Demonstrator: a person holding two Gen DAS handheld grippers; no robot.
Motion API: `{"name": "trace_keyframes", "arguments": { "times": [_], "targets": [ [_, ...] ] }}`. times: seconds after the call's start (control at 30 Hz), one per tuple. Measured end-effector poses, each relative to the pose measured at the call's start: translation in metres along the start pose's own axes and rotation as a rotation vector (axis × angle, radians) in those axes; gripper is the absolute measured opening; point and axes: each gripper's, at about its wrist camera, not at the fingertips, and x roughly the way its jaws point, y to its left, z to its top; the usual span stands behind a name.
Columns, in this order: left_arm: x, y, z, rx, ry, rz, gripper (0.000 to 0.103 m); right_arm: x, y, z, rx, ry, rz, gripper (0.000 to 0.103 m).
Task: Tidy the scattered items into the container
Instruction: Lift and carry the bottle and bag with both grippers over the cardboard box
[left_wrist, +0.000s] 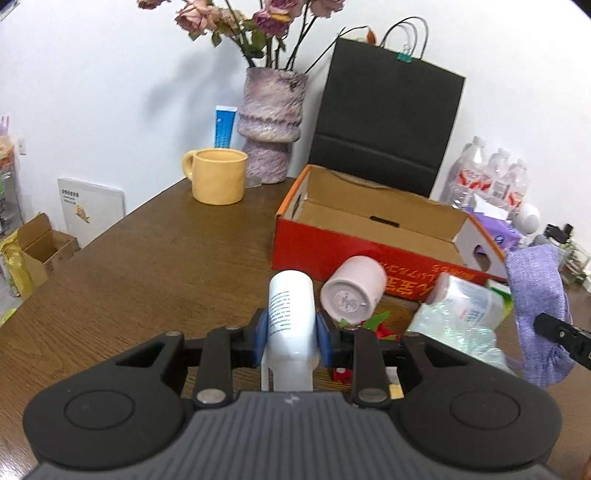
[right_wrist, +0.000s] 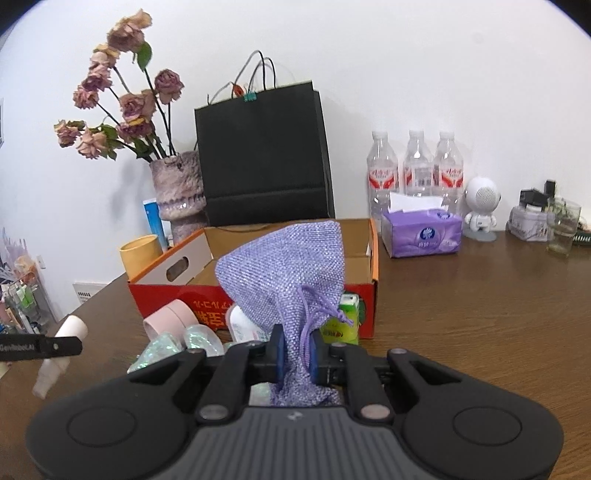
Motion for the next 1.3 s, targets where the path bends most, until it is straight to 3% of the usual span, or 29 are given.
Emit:
{"name": "trace_keyframes", "arguments": {
  "times": [0.3, 0.6, 0.73, 1.3],
  "targets": [
    [-0.026, -0.010, 0.025, 0.048, 0.006, -0.112, 0.029, -0.033, 0.005, 0.017, 0.037, 0.005, 0.019, 0.011],
    [-0.049, -0.034, 0.056, 0.155, -0.022, -0.188, 0.029, -0.062, 0.014, 0.062, -0.011, -0.040, 0.015, 0.011],
    [-0.053, -0.039, 0.068, 0.145, -0.025, -0.223, 0.029, -0.067, 0.014, 0.085, -0.016, -0.040, 0.012, 0.011],
    [-0.055, -0.074, 0.132, 0.194, -0.034, -0.241, 0.029, -0.057, -0.003, 0.126, -0.004, 0.037, -0.024, 0.011]
  ]
}}
